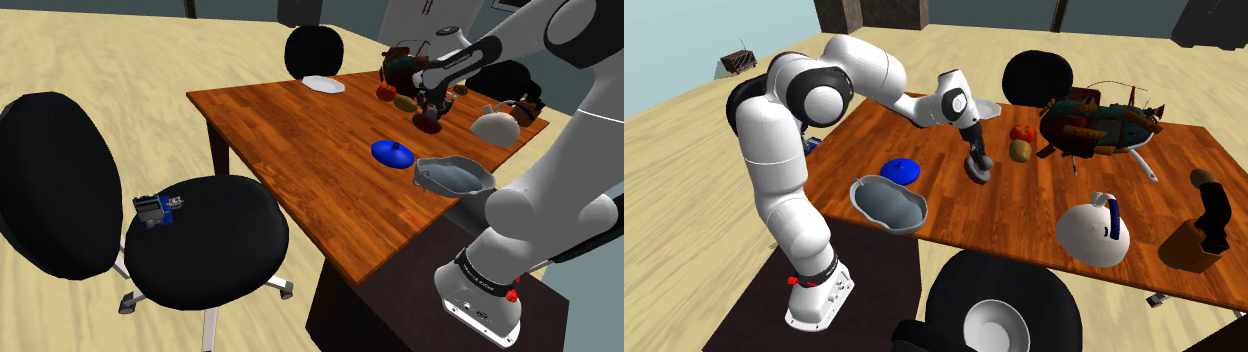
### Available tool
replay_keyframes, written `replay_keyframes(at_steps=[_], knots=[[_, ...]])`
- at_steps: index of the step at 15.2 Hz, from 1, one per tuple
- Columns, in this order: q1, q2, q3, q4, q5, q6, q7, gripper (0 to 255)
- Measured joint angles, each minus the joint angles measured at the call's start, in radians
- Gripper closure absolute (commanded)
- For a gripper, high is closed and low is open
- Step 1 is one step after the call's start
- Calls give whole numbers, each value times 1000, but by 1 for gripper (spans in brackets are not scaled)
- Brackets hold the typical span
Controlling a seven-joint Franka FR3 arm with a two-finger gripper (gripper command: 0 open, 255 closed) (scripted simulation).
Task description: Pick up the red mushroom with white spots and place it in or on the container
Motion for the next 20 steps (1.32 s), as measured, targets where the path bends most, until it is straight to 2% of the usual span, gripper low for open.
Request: replay_keyframes(at_steps=[17, 20], knots=[[6, -90, 13, 115, 61, -189, -102, 255], [15, -169, 19, 28, 46, -191, -79, 255]])
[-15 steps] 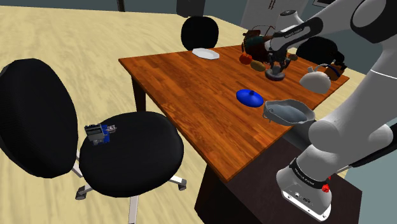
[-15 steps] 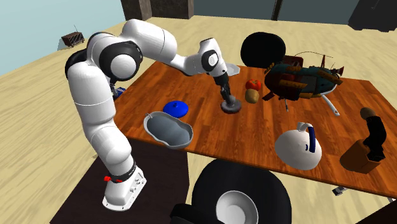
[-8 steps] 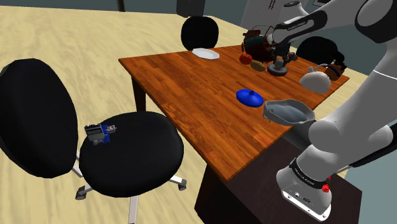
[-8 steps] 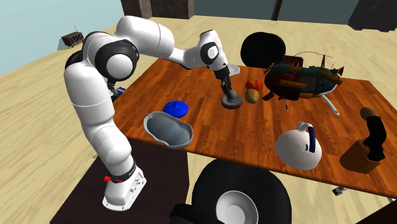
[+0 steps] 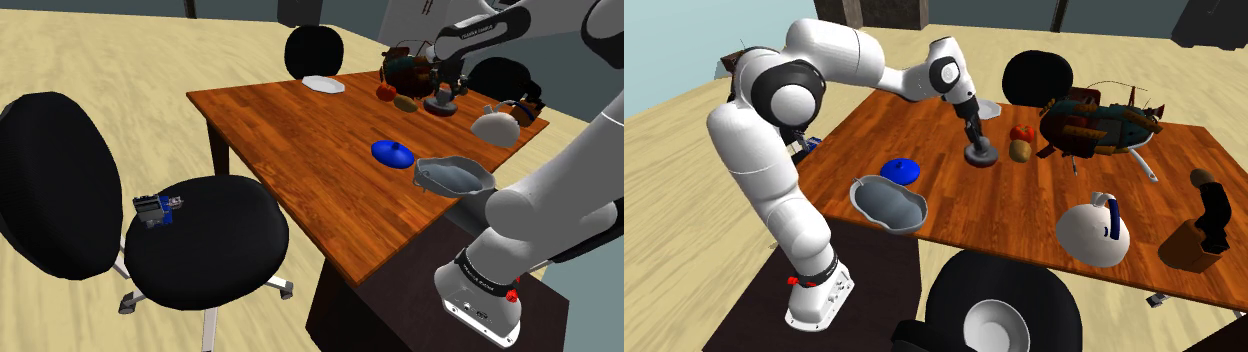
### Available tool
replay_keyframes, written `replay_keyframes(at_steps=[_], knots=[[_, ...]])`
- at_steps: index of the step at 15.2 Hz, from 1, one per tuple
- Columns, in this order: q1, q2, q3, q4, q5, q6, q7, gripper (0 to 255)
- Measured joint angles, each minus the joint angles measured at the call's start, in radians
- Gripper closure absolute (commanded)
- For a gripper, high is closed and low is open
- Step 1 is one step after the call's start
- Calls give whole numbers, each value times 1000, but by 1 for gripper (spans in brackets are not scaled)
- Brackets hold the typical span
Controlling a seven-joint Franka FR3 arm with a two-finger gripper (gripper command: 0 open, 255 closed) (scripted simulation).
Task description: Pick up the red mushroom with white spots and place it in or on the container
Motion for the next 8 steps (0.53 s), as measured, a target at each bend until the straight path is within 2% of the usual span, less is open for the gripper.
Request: replay_keyframes(at_steps=[8], knots=[[30, -291, 45, -319, -38, -13, 99, 255]])
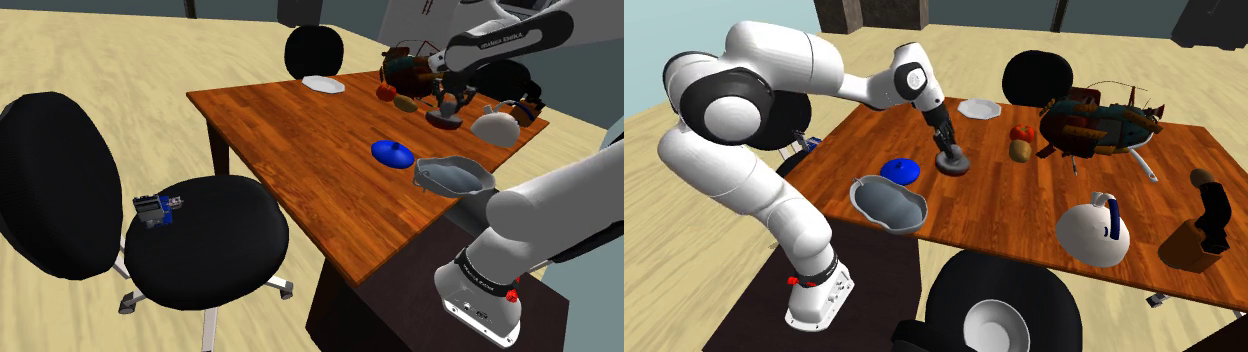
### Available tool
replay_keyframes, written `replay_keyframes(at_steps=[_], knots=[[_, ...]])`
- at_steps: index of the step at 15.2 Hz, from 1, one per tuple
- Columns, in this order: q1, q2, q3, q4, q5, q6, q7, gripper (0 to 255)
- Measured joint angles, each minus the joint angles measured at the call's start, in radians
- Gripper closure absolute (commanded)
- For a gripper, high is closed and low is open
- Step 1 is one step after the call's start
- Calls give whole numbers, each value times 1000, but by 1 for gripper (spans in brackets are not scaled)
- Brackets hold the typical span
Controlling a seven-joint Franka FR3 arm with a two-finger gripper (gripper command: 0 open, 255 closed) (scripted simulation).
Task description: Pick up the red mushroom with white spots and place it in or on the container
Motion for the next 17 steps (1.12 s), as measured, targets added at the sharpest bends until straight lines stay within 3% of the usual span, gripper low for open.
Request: replay_keyframes(at_steps=[11, 17], knots=[[64, -431, 87, -349, 51, -129, 74, 255], [147, -698, 170, -499, 144, -278, 115, 255]])
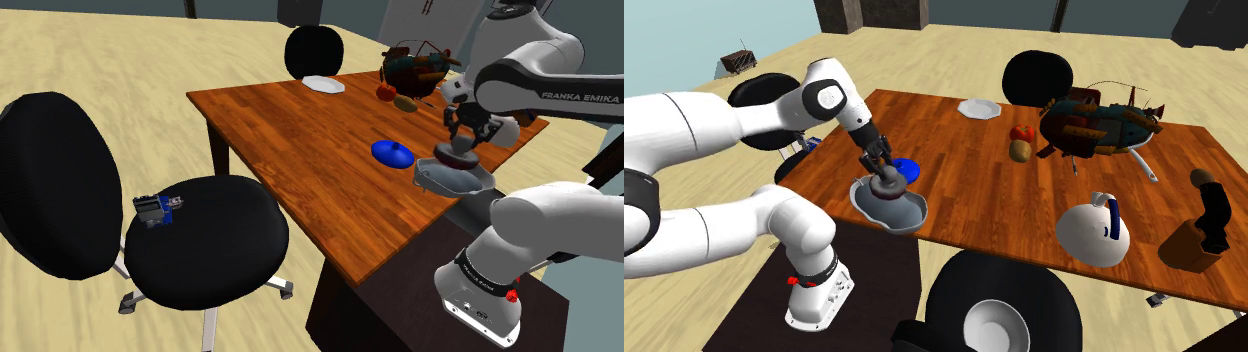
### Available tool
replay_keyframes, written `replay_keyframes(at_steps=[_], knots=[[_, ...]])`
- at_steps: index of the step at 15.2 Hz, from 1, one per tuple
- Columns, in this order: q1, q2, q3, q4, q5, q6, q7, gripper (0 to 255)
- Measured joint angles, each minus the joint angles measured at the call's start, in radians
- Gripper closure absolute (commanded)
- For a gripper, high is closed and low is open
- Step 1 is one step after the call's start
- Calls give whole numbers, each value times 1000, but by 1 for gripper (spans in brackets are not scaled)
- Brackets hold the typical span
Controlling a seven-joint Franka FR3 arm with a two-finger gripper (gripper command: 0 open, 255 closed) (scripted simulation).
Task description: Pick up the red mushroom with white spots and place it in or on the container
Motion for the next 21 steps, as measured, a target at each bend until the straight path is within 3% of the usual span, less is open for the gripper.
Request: replay_keyframes(at_steps=[3, 5, 13, 19, 20, 21], knots=[[51, -129, 44, -53, 54, -92, 17, 255], [68, -154, 62, -74, 72, -105, 32, 255], [83, -171, 75, -173, 78, -29, 74, 255], [82, -165, 74, -181, 74, -13, 79, 255], [83, -166, 75, -181, 75, -15, 80, 0], [84, -166, 74, -183, 76, -16, 79, 0]])
